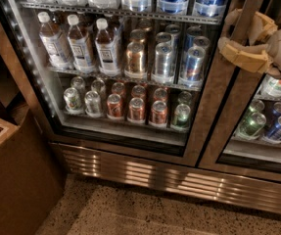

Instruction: Open left fridge door

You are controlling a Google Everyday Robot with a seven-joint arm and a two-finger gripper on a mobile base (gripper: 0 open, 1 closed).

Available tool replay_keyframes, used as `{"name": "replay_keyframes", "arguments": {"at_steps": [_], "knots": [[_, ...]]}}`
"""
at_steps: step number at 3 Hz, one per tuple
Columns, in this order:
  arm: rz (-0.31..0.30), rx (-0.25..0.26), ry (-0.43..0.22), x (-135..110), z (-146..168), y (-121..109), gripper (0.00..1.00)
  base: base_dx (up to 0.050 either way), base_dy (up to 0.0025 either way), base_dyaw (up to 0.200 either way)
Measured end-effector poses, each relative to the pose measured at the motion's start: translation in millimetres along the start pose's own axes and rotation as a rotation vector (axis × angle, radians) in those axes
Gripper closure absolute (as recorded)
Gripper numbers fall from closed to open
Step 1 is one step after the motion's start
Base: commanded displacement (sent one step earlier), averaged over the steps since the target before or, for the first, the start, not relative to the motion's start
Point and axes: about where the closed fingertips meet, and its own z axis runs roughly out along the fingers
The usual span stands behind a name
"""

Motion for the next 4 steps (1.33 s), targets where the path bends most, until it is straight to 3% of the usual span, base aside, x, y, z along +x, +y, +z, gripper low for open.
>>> {"name": "replay_keyframes", "arguments": {"at_steps": [3, 4], "knots": [[0.002, -0.007, 0.002, 0.4, 0.3, 0.6, 1.0, 0.0, 0.0, 0.0], [0.002, -0.008, 0.003, 0.3, 0.2, 0.8, 1.0, -0.05, 0.00002, 0.0]]}}
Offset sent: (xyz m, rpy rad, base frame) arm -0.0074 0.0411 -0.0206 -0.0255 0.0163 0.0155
